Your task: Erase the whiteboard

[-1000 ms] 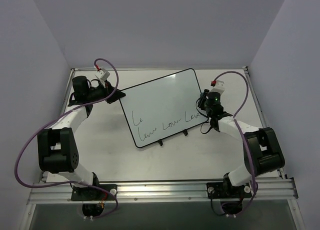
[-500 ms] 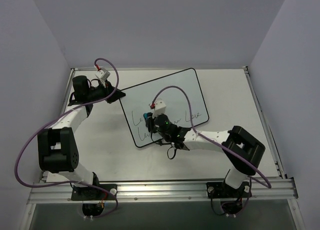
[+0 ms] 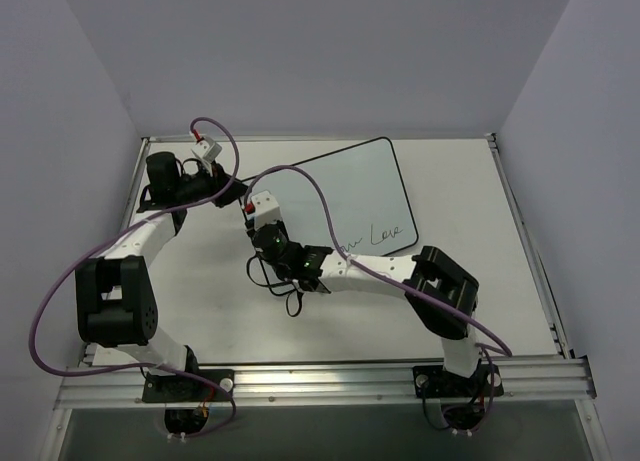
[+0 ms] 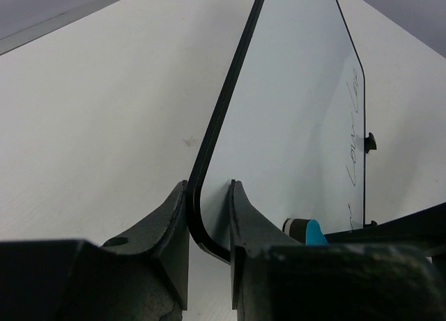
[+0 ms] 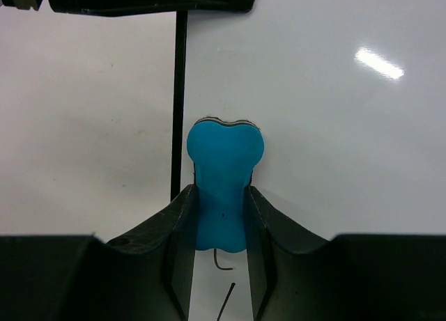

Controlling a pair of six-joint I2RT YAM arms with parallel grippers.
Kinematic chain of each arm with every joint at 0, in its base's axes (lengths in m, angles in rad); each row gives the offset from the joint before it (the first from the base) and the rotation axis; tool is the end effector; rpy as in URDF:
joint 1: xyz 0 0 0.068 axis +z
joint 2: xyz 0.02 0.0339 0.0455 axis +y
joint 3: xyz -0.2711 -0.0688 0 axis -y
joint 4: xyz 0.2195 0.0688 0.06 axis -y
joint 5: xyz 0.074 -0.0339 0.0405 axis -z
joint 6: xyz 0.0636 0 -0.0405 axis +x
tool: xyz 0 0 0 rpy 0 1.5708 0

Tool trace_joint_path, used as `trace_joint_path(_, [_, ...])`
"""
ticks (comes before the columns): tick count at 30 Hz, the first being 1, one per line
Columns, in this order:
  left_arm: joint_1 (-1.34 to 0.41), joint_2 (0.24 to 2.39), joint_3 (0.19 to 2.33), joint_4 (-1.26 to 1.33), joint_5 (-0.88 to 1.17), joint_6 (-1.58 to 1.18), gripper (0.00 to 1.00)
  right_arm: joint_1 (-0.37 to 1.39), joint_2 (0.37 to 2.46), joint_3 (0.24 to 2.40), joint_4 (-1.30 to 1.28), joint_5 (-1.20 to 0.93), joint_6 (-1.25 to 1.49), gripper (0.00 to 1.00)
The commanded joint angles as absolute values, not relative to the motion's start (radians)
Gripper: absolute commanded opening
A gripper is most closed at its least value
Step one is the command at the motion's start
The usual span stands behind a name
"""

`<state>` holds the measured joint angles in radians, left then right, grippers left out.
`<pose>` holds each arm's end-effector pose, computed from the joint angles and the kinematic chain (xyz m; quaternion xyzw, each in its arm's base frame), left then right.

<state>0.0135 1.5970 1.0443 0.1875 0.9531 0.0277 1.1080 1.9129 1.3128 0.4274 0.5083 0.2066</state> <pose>0.3496 -0.0471 0.2808 0.2653 0.7301 -0.3674 0.5115 0.2302 0.3921 0.2722 -0.1771 0.7374 0.2282 0.6106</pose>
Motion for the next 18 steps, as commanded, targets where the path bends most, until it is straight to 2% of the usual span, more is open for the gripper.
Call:
trace_joint_path(1, [-0.046, 1.606, 1.032, 0.183, 0.891, 0.227, 0.02, 1.086, 1.937, 1.367, 0.361, 0.629, 0.172, 0.0])
trace_joint_path(6, [-0.046, 1.618, 1.038, 0.183, 0.893, 0.227, 0.02, 1.104, 1.948, 1.319, 0.356, 0.644, 0.193, 0.0])
trace_joint_path(18, [-0.048, 1.614, 1.037, 0.181, 0.891, 0.225, 0.02, 1.279, 1.95, 1.023, 0.385, 0.693, 0.405, 0.0])
